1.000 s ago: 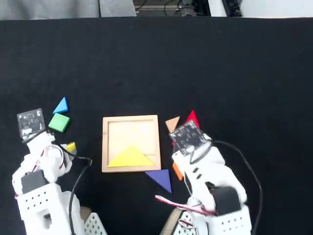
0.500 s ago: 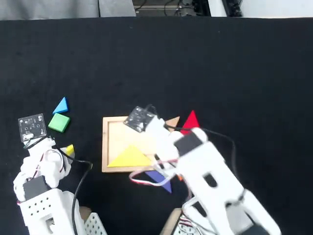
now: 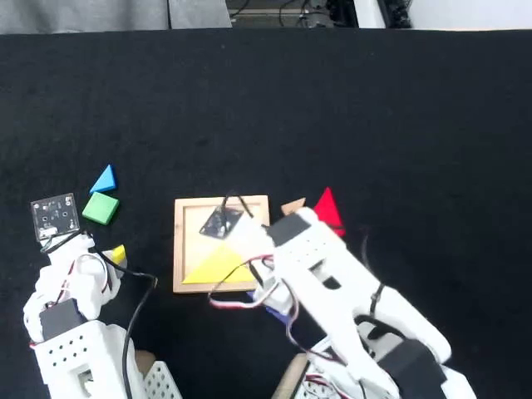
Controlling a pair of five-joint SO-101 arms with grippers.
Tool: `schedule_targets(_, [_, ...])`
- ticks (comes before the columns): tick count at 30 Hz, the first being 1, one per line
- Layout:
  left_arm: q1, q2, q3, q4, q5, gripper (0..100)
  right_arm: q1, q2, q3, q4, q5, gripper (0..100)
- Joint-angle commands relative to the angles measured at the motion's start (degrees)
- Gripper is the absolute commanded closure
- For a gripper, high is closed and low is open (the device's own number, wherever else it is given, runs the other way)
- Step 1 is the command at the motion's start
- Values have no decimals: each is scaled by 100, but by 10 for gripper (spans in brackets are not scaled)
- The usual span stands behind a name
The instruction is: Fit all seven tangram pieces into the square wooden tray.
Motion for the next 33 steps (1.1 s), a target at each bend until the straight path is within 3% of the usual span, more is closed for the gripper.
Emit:
schedule_targets(1, [-22, -53, -40, -88, -35, 719, -686, -637, 286, -316, 26, 699])
schedule_targets(12, [4, -53, -48, -97, -35, 719, -888, -374, 514, -730, 18, 701])
schedule_targets(21, [4, -53, -31, -193, -35, 719, -211, 356, 620, -1275, -114, 699])
schedule_targets(28, [4, -44, -31, -211, -35, 719, -492, 391, 620, -1275, -88, 702])
schedule_targets(33, [4, -44, -31, -202, -35, 719, -466, 391, 629, -1284, -88, 799])
